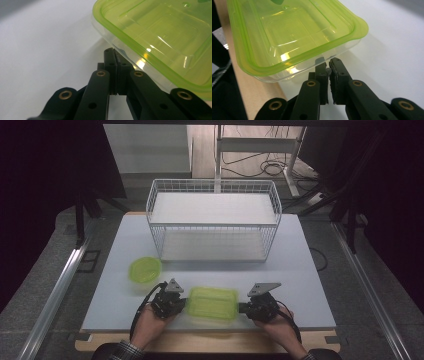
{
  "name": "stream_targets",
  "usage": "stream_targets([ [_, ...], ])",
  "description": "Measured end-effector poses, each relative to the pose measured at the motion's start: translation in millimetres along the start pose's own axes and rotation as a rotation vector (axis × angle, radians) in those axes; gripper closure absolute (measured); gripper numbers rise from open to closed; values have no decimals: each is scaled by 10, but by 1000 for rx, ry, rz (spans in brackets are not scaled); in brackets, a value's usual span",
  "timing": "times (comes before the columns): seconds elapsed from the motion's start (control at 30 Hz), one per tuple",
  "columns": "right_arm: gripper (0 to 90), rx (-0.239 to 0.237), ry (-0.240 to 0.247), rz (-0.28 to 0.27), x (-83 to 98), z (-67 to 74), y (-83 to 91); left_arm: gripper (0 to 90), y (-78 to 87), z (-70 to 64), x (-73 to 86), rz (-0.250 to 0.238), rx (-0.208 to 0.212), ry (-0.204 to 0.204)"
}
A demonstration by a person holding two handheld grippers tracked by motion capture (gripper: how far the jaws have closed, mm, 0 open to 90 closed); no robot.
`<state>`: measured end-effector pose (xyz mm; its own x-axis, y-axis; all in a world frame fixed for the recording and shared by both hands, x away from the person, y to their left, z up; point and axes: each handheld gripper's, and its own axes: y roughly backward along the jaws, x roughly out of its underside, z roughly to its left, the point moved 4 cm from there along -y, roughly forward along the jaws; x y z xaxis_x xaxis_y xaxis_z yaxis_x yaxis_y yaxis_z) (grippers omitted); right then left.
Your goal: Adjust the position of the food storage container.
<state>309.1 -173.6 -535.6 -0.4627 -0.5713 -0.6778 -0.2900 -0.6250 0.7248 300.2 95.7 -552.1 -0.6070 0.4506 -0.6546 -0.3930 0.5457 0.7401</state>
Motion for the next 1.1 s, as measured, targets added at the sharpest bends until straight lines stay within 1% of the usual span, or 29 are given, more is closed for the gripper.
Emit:
stream_targets([
  [0.03,842,5,-6,-1,-4,-20,2,900,-18,5,-22,-1,-2,-2],
  [0.07,842,16,-6,-3,-12,-77,11,900,-49,5,-56,-5,-3,0],
  [0.1,842,20,-7,-4,-15,-97,14,900,-49,5,-56,-5,-3,0],
  [0.13,842,28,-4,-6,-18,-138,21,900,-89,1,-98,-9,-2,2],
  [0.17,842,28,-4,-6,-18,-138,21,900,-89,1,-98,-9,-2,2],
  [0.2,842,43,-8,-6,-28,-215,28,900,-131,-8,-138,-11,-2,-1],
  [0.23,841,47,-8,-7,-32,-246,29,900,-131,-8,-138,-11,-2,-1],
  [0.3,841,60,-5,-5,-41,-319,30,900,-184,-18,-188,-6,-1,-10],
  [0.37,841,65,-11,-4,-42,-379,25,900,-214,-32,-202,-9,0,-7],
  [0.43,841,59,-19,0,-32,-400,19,900,-218,-32,-196,-3,1,-12],
  [0.47,841,57,-18,5,-25,-395,15,897,-215,-28,-190,-2,0,-8],
  [0.53,839,55,-10,12,-20,-384,11,892,-214,-20,-189,-9,0,-3],
  [0.57,827,60,7,24,-18,-356,-2,887,-195,0,-181,-4,-2,-3],
  [0.6,827,60,7,24,-18,-356,-2,878,-195,0,-181,-4,-2,-3],
  [0.63,807,69,17,34,-13,-348,-9,858,-185,5,-176,-7,-4,-1],
  [0.67,805,72,17,37,-9,-348,-8,830,-164,15,-166,-14,-22,-8],
  [0.7,801,79,20,38,-4,-352,3,808,-164,15,-166,-14,-22,-8],
  [0.73,798,88,24,35,-2,-361,24,788,-136,26,-153,-16,-37,-12],
  [0.77,794,94,26,31,-2,-369,41,772,-83,56,-138,-30,-44,-9],
  [0.8,790,102,21,26,-2,-374,68,757,-83,56,-138,-30,-44,-9],
  [0.83,782,109,21,19,-2,-383,93,731,-26,87,-117,-47,-59,-3],
  [0.87,774,113,17,12,0,-390,118,711,1,99,-104,-51,-70,-2],
  [0.97,737,124,12,-5,13,-398,191,657,70,115,-58,-67,-81,0],
  [1.03,699,135,20,-19,18,-388,237,608,112,111,-29,-81,-86,-2],
  [1.1,659,147,29,-31,19,-377,276,553,155,102,-4,-92,-84,-14],
])
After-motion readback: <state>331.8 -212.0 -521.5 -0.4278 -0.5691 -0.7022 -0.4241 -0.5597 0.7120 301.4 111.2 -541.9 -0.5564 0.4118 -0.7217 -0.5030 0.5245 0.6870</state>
